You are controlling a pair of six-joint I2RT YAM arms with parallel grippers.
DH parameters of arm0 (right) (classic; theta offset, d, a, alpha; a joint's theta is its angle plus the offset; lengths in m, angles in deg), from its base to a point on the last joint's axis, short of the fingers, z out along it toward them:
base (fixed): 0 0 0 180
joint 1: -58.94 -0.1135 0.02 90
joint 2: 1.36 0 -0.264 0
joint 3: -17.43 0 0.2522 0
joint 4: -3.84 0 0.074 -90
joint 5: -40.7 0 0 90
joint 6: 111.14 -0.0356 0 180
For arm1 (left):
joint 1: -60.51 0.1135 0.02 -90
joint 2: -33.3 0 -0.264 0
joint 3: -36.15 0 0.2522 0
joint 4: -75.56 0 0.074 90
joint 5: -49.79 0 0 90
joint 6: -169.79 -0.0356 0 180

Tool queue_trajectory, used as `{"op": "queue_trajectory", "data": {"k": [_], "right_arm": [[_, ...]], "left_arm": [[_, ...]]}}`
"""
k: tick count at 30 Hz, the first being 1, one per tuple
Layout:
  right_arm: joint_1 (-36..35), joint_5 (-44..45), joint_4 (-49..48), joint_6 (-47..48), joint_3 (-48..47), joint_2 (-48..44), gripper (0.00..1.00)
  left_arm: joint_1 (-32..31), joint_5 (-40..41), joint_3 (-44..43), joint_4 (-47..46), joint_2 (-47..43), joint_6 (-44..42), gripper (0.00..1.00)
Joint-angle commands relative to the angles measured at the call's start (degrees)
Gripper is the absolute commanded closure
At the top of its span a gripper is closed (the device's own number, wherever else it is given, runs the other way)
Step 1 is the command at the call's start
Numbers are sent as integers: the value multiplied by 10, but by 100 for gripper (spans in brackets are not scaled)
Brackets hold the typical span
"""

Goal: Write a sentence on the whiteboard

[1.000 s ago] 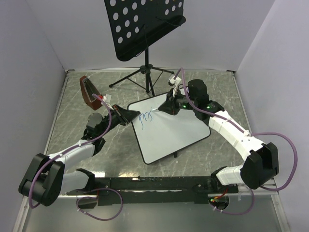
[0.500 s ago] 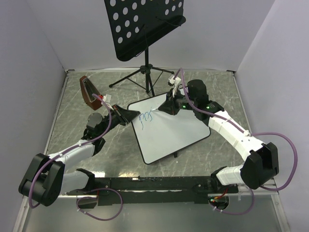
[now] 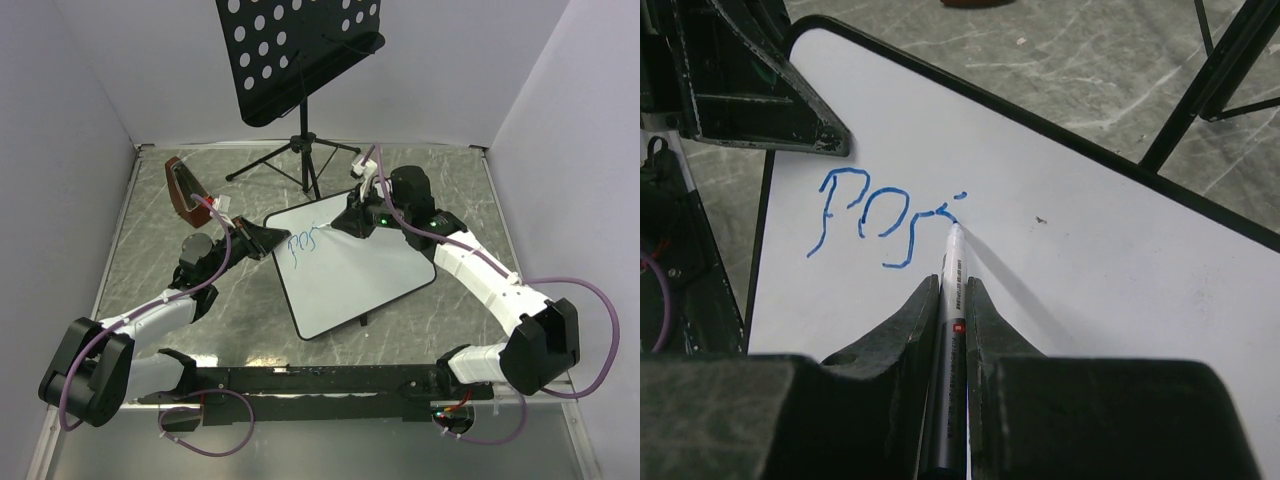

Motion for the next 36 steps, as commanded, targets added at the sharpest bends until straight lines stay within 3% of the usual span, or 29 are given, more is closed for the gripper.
{"op": "queue_trajectory", "data": {"k": [1, 13, 21, 36], "right_arm": [[4, 11, 18, 18, 11, -28, 100], [-13, -25, 45, 39, 35, -30, 100], [10, 11, 31, 27, 1, -33, 100], [22, -19, 18, 2, -35, 0, 100]], "left_arm": [[-4, -17, -14, -78, -7, -21, 99], [-4, -18, -14, -81, -6, -18, 99], [-4, -17, -14, -70, -14, -24, 99], [-4, -17, -11, -78, -13, -19, 99]]}}
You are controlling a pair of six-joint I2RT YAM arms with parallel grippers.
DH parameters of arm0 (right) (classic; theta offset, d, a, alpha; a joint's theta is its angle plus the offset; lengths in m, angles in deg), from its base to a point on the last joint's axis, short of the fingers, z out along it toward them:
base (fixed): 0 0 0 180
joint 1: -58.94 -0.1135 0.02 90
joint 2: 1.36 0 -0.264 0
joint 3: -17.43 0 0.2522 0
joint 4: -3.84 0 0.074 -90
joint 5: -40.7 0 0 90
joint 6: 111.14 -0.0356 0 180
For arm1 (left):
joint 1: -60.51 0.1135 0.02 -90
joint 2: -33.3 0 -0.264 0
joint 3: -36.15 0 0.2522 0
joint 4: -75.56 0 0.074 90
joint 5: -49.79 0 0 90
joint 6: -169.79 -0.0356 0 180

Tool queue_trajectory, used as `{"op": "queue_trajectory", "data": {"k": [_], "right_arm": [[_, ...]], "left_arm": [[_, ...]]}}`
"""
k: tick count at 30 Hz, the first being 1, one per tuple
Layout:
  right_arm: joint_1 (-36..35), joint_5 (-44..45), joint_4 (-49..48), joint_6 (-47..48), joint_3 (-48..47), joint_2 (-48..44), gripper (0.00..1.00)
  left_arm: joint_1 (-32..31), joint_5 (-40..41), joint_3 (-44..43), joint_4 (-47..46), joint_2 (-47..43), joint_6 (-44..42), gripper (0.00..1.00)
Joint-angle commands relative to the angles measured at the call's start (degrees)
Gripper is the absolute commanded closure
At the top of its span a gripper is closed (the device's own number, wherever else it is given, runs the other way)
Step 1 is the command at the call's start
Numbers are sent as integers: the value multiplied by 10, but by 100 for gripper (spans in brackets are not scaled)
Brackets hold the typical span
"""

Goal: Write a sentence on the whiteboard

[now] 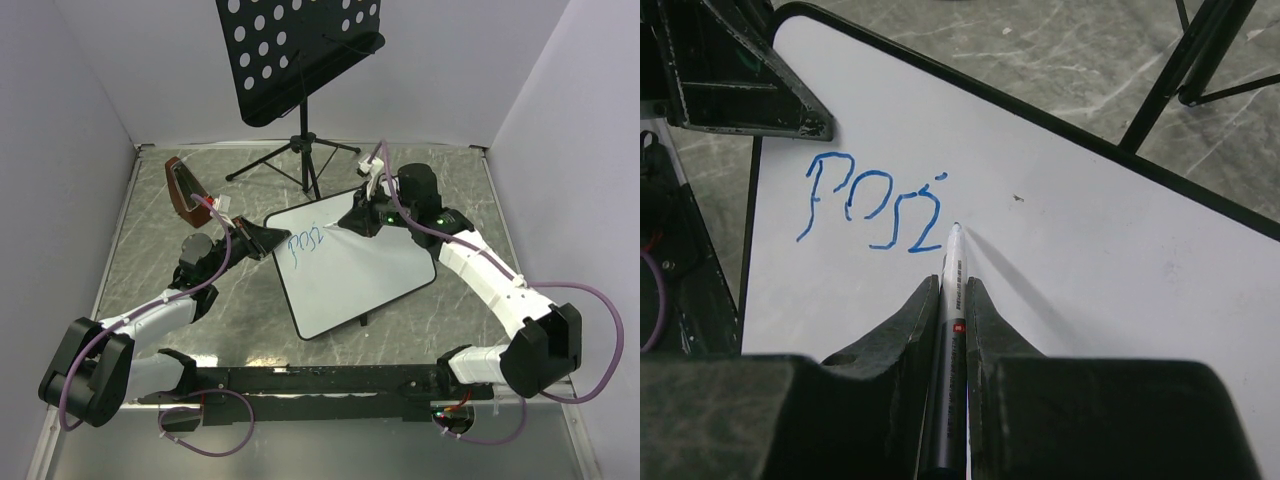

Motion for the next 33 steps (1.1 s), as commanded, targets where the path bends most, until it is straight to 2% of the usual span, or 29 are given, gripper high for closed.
{"op": "queue_trajectory", "data": {"k": [1, 19, 33], "right_arm": [[1, -15, -18, -15, -29, 17, 100], [14, 47, -25, -18, -31, 15, 100], [11, 11, -48, -25, -43, 14, 100]], "left_arm": [[-3, -15, -10, -75, -13, -20, 99], [-3, -16, -9, -79, -11, -18, 99], [-4, -17, -12, -77, -8, -18, 99]]}}
